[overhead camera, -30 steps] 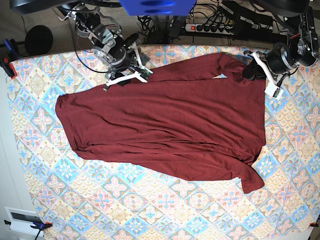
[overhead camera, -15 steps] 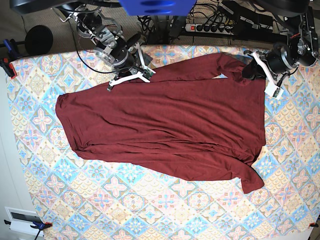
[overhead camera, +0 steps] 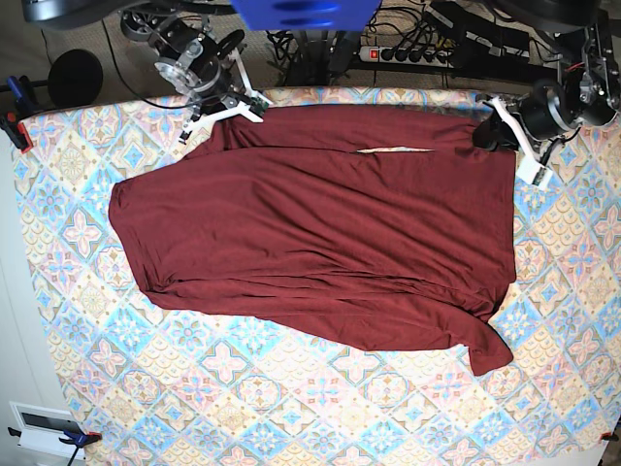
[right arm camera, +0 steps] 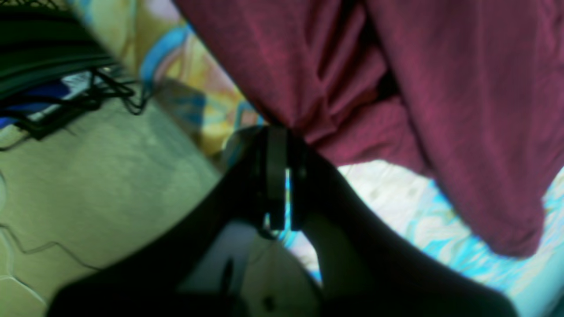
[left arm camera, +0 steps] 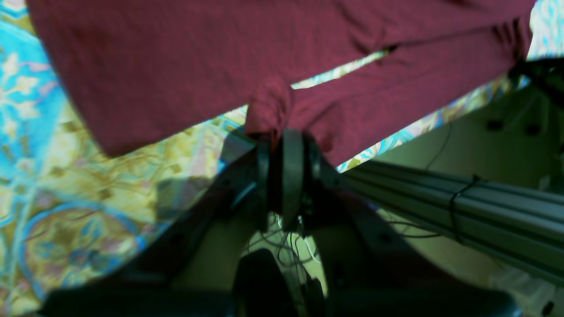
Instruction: Layout the t-shirt on the table in an organized manner, then fold the t-shirt properly
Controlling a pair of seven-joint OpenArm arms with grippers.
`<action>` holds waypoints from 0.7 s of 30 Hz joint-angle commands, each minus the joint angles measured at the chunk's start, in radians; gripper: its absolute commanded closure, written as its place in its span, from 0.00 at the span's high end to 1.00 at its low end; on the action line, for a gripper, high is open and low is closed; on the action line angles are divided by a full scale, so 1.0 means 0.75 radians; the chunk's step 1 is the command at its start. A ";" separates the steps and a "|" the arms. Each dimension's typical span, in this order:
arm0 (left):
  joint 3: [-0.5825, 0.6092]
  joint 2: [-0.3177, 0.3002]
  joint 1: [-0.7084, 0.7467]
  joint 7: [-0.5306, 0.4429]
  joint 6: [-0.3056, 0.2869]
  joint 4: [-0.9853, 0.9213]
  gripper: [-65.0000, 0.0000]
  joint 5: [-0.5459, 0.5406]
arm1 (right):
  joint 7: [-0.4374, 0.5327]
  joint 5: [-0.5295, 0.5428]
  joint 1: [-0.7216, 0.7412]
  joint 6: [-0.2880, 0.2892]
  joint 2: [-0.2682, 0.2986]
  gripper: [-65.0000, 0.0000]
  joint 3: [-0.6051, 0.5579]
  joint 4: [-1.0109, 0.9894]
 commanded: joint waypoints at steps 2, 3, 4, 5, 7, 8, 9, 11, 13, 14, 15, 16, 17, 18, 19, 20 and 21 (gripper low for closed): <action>-0.075 -0.014 0.006 -0.020 -0.001 0.016 0.00 -0.004 | -0.034 -0.002 -0.098 0.006 0.017 0.00 0.104 0.021; -0.101 -0.001 0.008 -0.020 -0.001 0.016 0.00 -0.004 | -0.034 -0.002 -0.161 0.006 0.015 0.00 0.159 0.023; -0.126 0.007 0.025 -0.020 -0.001 0.016 0.00 -0.004 | -0.026 -0.004 -0.202 0.006 0.009 0.00 0.206 0.033; -0.158 0.011 0.043 -0.020 -0.003 0.016 0.00 -0.006 | 0.003 -0.004 -0.213 0.006 0.003 0.00 0.235 0.041; -0.193 0.025 0.049 -0.020 -0.003 0.016 0.00 -0.016 | 0.046 -0.004 -0.229 0.006 -0.009 0.00 0.251 0.041; -0.208 0.040 0.049 -0.020 -0.003 0.016 0.00 -0.022 | 0.058 -0.004 -0.237 0.006 -0.013 0.00 0.261 0.041; -0.218 0.048 0.049 -0.020 -0.003 0.016 0.00 -0.024 | 0.067 -0.004 -0.243 0.006 -0.016 0.00 0.275 0.043; -0.228 0.054 0.051 -0.020 -0.003 0.016 0.00 -0.024 | 0.071 -0.004 -0.254 0.006 -0.040 0.00 0.292 0.043; -0.222 0.056 0.058 -0.020 -0.003 0.016 0.00 -0.024 | 0.071 -0.004 -0.254 0.006 -0.054 0.00 0.290 0.043; -0.220 0.056 0.058 -0.020 -0.003 0.016 0.00 -0.024 | 0.071 -0.004 -0.247 0.006 -0.058 0.00 0.288 0.043; -0.220 0.058 0.058 -0.020 -0.003 0.016 0.00 -0.024 | 0.071 -0.004 -0.229 0.006 -0.061 0.00 0.286 0.043; -0.220 0.064 0.058 -0.020 -0.003 0.018 0.00 -0.024 | 0.071 -0.004 -0.209 0.006 -0.063 0.00 0.278 0.043; -0.220 0.074 0.058 -0.020 -0.003 0.018 0.00 -0.026 | 0.071 -0.004 -0.190 0.006 -0.063 0.00 0.261 0.041; -0.230 0.074 0.058 -0.020 -0.003 0.018 0.00 -0.034 | 0.071 -0.004 -0.170 0.006 -0.063 0.00 0.249 0.039; -0.232 0.074 0.053 -0.022 -0.003 0.018 0.00 -0.042 | 0.064 -0.004 -0.149 0.006 -0.063 0.00 0.245 0.037; -0.236 0.074 0.045 -0.026 -0.003 0.018 0.00 -0.047 | 0.060 -0.002 -0.133 0.006 -0.063 0.00 0.241 0.037; -0.244 0.076 0.037 -0.028 -0.003 0.018 0.00 -0.047 | 0.060 -0.002 -0.116 0.006 -0.063 0.00 0.239 0.035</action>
